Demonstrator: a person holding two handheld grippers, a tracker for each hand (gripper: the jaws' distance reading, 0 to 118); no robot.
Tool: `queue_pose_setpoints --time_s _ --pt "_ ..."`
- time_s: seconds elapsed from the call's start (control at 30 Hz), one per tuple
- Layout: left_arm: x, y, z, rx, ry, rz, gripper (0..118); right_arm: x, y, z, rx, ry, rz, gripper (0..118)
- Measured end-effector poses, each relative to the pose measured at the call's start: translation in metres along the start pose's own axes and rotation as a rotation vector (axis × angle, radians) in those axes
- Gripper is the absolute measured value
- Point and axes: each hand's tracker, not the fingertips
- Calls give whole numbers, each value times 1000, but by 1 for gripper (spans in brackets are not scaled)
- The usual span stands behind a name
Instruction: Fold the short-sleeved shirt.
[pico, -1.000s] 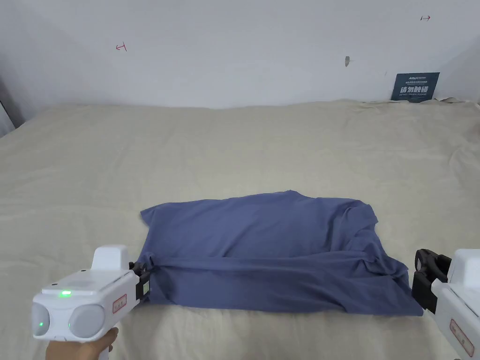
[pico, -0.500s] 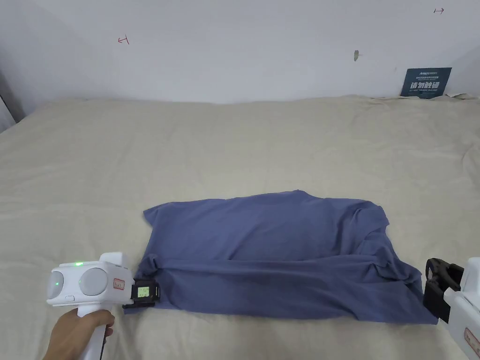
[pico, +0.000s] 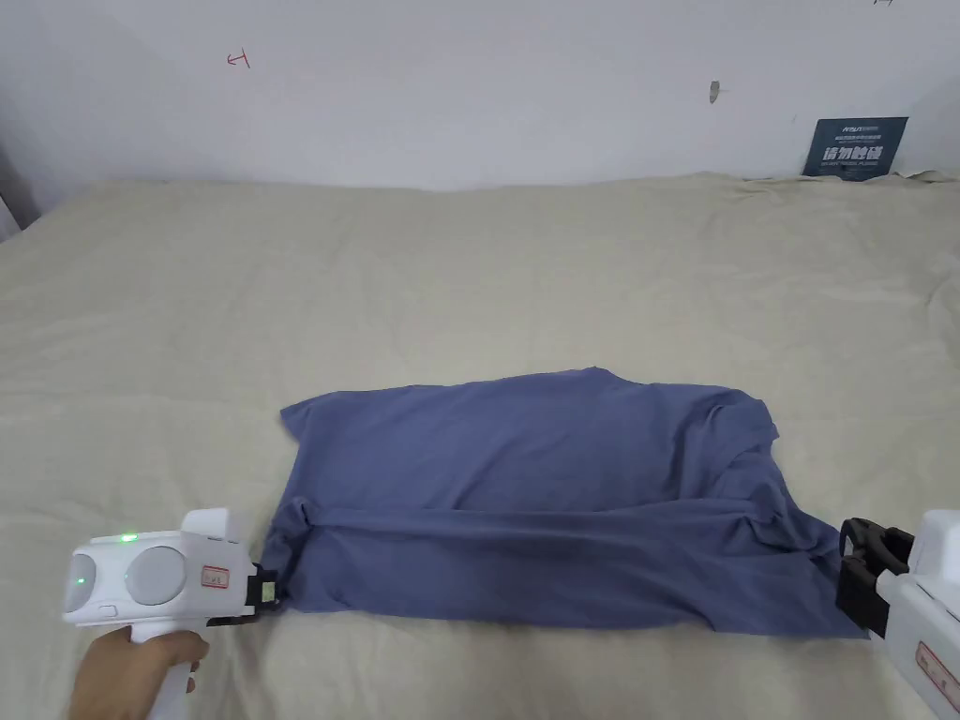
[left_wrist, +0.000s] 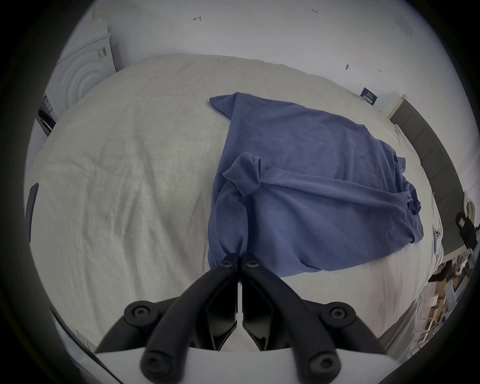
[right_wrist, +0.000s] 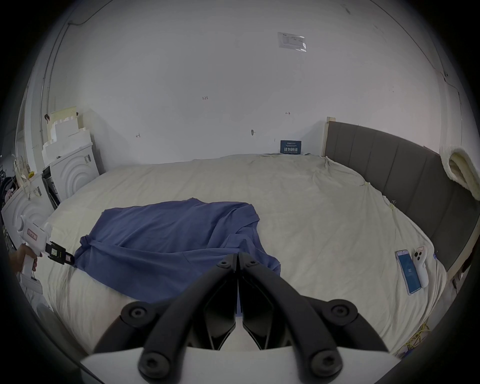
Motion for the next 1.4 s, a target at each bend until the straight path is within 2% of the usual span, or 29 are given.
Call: queue_pose_setpoints --time_s 0.2,0.23,0.33,0.37,0.4,0.63,0.67,0.73,0.83,0.9,1.07,1.4 --pt "-1 4 16 42 -4 -14 0 20 -5 -44 -165 -14 -49 4" --pt "-1 5 18 50 -6 -16 0 24 -7 -52 -192 -8 -68 11" --pt "2 5 24 64 -8 -19 0 34 -13 -73 -264 3 -92 78" --pt "2 6 25 66 -8 -20 0 41 -18 -84 -288 -2 -94 94" --pt "2 6 26 68 -9 -21 0 42 -21 -89 -293 -8 -93 96" --pt "12 3 36 78 -11 -27 0 48 -43 -128 -455 -41 -102 95" --pt "12 3 36 78 -10 -27 0 48 -45 -130 -466 -40 -101 91" --pt "11 4 35 75 -9 -25 0 47 -48 -134 -475 -42 -105 72" --pt "10 2 34 71 -5 -21 0 41 -50 -130 -485 -3 -118 2" --pt "10 -1 35 70 -4 -18 0 40 -51 -125 -476 27 -118 2" --pt "6 -8 37 77 10 -12 0 39 -41 -98 -414 19 -85 2" --pt "-12 -38 74 110 37 -6 0 54 -33 -23 -314 46 -98 2"
